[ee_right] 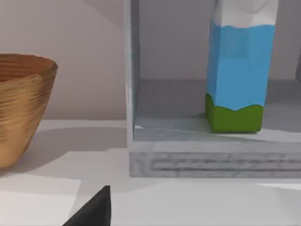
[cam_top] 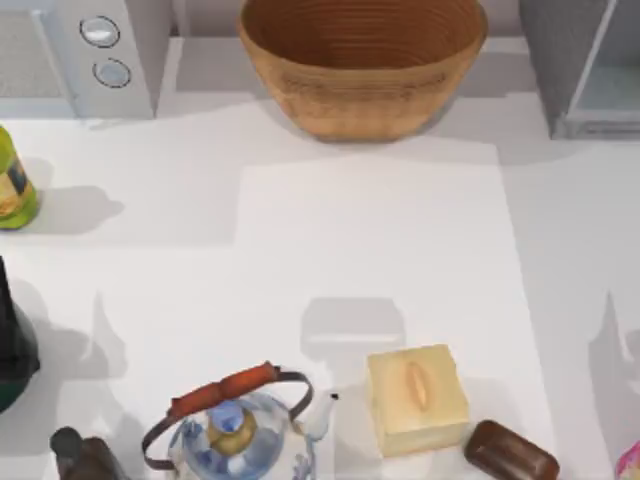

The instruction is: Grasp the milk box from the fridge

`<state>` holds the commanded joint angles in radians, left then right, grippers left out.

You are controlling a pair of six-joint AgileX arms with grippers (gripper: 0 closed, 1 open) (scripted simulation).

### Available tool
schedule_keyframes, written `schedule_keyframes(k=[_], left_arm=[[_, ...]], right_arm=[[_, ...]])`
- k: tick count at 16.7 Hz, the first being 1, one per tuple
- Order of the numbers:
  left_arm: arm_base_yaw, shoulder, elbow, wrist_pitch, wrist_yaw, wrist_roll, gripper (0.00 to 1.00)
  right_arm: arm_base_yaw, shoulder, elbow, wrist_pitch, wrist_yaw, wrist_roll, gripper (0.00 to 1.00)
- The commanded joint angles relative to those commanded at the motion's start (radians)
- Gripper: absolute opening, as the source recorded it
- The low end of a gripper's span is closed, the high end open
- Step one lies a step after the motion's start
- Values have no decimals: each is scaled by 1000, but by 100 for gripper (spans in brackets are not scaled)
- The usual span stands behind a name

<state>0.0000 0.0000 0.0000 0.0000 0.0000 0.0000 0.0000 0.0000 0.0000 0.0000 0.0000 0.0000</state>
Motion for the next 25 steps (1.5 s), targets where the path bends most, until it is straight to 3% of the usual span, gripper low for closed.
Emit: schedule_keyframes(k=[7,20,25], left_arm=[[0,0,0,0,0,0,100],[0,0,0,0,0,0,100],[0,0,0,0,0,0,100]], right_arm=[[-54,150,27,154,-56,0,100],[-389,1335,120,1172,-377,15,100],[-491,1660,161,1483,-473,18,100]])
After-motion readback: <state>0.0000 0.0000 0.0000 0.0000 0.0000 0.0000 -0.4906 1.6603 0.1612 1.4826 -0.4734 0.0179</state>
